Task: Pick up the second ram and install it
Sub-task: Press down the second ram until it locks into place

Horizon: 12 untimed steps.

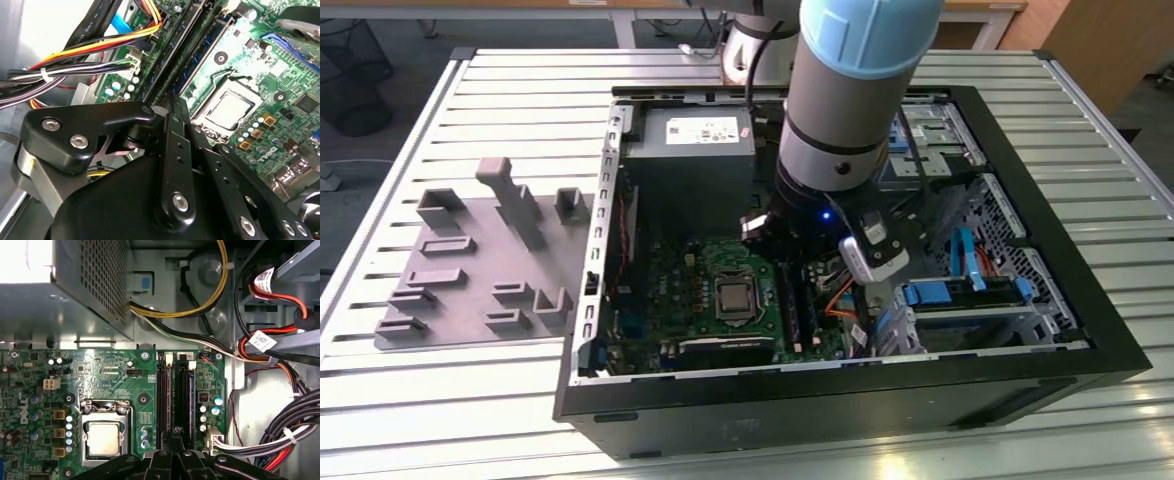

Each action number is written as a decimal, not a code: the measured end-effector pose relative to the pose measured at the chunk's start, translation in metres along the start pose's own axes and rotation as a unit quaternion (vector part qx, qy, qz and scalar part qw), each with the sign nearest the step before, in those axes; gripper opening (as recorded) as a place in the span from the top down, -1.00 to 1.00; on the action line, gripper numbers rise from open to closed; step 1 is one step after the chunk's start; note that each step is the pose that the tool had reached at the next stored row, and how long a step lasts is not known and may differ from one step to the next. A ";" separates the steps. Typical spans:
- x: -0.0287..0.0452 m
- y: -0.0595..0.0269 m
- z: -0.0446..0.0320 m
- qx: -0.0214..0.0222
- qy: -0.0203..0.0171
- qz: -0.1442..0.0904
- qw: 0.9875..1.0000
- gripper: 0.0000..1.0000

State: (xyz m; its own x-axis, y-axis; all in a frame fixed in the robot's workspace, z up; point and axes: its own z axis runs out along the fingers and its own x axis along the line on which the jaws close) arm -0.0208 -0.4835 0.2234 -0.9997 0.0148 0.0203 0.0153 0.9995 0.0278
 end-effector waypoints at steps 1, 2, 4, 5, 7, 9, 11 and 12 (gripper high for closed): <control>0.0000 0.0000 0.0010 0.000 0.000 0.000 1.000 0.79; 0.0000 0.0000 0.0019 0.000 0.000 0.000 1.000 0.79; 0.0000 -0.0002 0.0033 0.000 0.000 0.000 1.000 0.79; 0.0000 -0.0003 0.0041 0.001 0.000 0.000 1.000 0.79; -0.0001 -0.0003 0.0060 0.000 0.000 0.000 1.000 0.79; -0.0001 -0.0004 0.0079 0.000 0.000 0.000 1.000 0.79; -0.0001 -0.0004 0.0089 0.001 0.000 0.000 1.000 0.79; -0.0002 -0.0004 0.0090 0.001 0.000 0.000 1.000 0.79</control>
State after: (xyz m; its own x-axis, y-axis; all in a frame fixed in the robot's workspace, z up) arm -0.0208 -0.4836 0.2144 -0.9997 0.0148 0.0206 0.0153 0.9995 0.0267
